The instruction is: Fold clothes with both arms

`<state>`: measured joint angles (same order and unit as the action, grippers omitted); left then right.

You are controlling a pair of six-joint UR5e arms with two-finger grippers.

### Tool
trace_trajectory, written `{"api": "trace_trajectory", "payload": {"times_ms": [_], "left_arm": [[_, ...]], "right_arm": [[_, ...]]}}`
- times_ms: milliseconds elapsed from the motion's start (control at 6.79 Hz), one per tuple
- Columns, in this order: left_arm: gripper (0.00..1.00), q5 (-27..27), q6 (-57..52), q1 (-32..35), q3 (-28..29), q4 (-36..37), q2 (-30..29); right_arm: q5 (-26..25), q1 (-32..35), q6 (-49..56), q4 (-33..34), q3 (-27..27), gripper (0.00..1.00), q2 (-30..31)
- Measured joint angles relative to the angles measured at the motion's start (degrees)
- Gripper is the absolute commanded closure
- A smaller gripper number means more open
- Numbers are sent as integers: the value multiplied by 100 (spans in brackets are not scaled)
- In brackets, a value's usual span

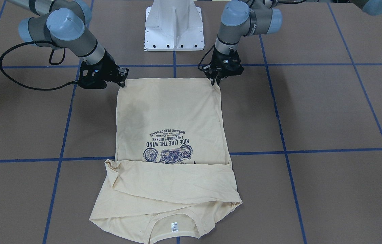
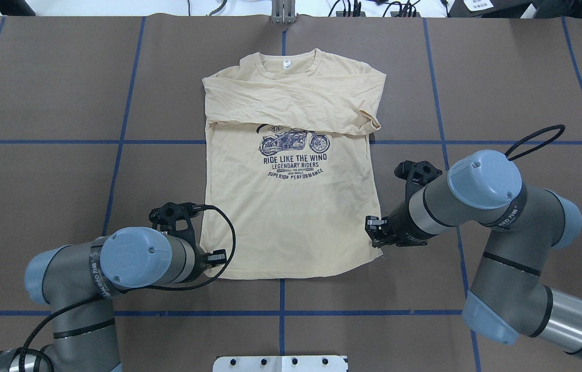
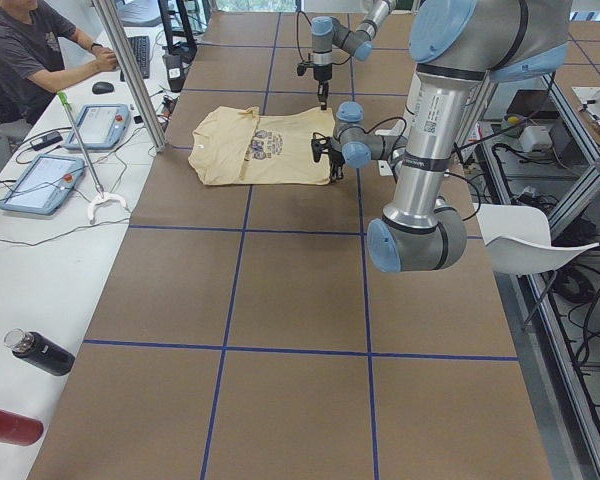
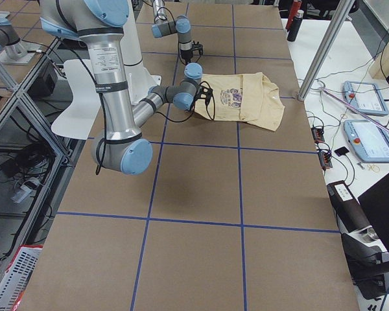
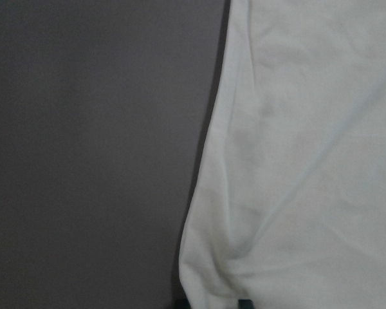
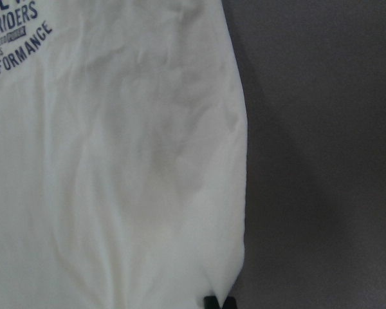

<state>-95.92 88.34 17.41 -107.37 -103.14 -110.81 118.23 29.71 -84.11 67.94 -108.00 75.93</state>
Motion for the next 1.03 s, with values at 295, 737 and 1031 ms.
{"api": "trace_trajectory", "payload": {"times_ms": [295,737,1031], "left_arm": [[100,-22,-7,29,-273,117,33],[100,-159,-16,41,-549,226,69],[100,-294,-83,-75,-687,223,170]], "right_arm": [[48,11,0,2,-25,100,25],[206,60,-58,41,-365,100,382],[418,-22,-573,46,-729,100,804]]}}
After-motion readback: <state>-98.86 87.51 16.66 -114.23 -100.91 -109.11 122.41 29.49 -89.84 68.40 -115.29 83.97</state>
